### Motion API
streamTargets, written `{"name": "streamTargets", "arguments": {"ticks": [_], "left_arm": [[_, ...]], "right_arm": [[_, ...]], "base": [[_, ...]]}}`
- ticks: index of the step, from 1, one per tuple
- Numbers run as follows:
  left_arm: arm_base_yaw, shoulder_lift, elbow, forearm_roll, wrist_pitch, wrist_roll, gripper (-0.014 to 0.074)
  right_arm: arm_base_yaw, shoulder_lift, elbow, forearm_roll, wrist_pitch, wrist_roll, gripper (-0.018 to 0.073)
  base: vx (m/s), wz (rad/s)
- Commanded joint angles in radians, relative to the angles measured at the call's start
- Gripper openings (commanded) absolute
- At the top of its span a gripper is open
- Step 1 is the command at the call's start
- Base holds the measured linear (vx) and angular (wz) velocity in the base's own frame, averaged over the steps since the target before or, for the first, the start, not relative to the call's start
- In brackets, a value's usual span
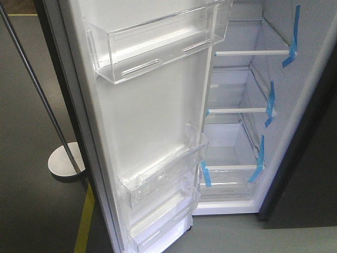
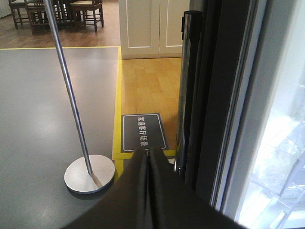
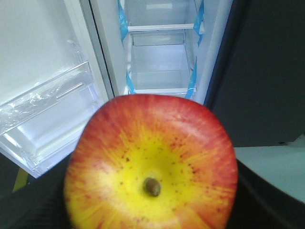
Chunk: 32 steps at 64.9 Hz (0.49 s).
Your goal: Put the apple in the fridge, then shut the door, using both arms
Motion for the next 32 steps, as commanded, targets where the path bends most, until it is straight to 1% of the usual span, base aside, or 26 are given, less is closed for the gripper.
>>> {"name": "streamTargets", "arguments": {"ticks": [1, 32], "left_arm": [[-0.003, -0.014, 0.02, -0.005, -0.071, -0.009, -0.0006], [-0.003, -0.014, 0.02, -0.005, -0.071, -0.009, -0.0006]], "right_arm": [[-0.002, 0.008, -0.025, -0.01, -0.072, -0.004, 0.0135], [-0.002, 0.008, -0.025, -0.01, -0.072, -0.004, 0.0135]], "base": [[0.05, -0.01], [0.05, -0.01]]}}
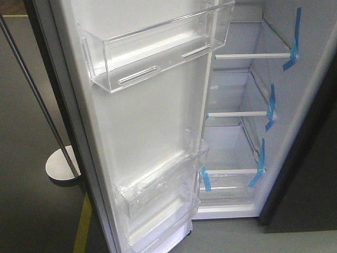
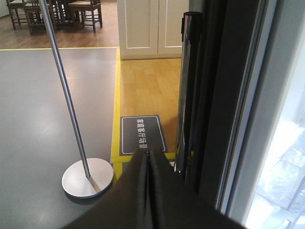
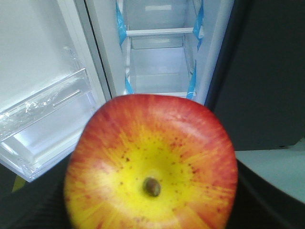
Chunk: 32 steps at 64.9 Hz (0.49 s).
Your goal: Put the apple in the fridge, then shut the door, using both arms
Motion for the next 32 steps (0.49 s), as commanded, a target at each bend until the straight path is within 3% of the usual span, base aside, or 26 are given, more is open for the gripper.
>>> {"name": "streamTargets", "arguments": {"ticks": [1, 32], "left_arm": [[-0.003, -0.014, 0.02, -0.005, -0.071, -0.009, -0.0006], [-0.003, -0.014, 0.02, -0.005, -0.071, -0.009, -0.0006]], "right_arm": [[-0.002, 0.008, -0.025, -0.01, -0.072, -0.004, 0.0135], [-0.002, 0.008, -0.025, -0.01, -0.072, -0.004, 0.0135]], "base": [[0.05, -0.01], [0.05, -0.01]]}}
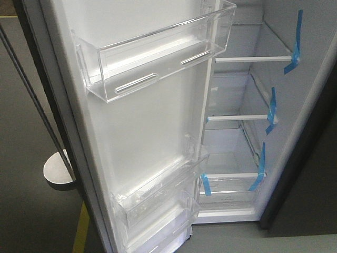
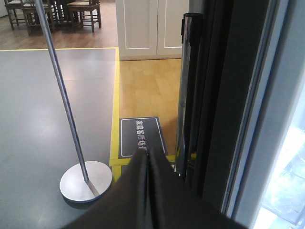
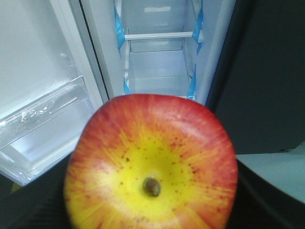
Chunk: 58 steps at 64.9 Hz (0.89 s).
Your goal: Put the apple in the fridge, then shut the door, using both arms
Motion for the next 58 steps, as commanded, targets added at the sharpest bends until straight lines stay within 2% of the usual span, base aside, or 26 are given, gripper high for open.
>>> {"name": "streamTargets", "arguments": {"ticks": [1, 58], "left_arm": [[-0.003, -0.014, 0.02, -0.005, -0.071, -0.009, -0.0006], [-0.003, -0.014, 0.02, -0.005, -0.071, -0.009, -0.0006]], "right_arm": [[-0.002, 0.008, -0.025, -0.01, -0.072, -0.004, 0.0135], [-0.002, 0.008, -0.025, -0.01, -0.072, -0.004, 0.0135]], "base": [[0.04, -0.01], [0.01, 0.0]]}}
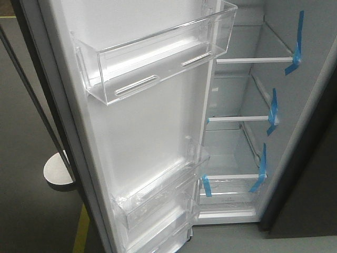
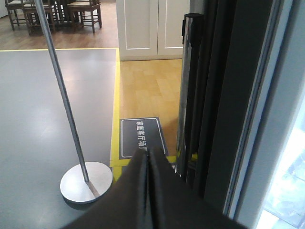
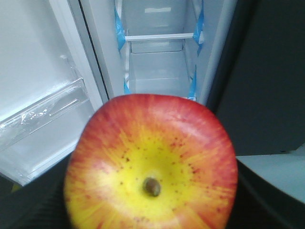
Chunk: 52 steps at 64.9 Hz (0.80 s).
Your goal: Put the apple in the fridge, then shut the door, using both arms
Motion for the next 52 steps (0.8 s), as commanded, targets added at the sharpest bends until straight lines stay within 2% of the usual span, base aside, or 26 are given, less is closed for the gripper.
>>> {"name": "streamTargets", "arguments": {"ticks": [1, 52], "left_arm": [[-0.003, -0.014, 0.02, -0.005, -0.071, -0.009, -0.0006], [-0.003, -0.014, 0.02, -0.005, -0.071, -0.009, -0.0006]], "right_arm": [[-0.002, 0.008, -0.025, -0.01, -0.071, -0.004, 0.0135], [-0.002, 0.008, -0.025, -0.01, -0.071, -0.004, 0.0135]], "base": [[0.0, 0.0], [0.0, 0.0]]}}
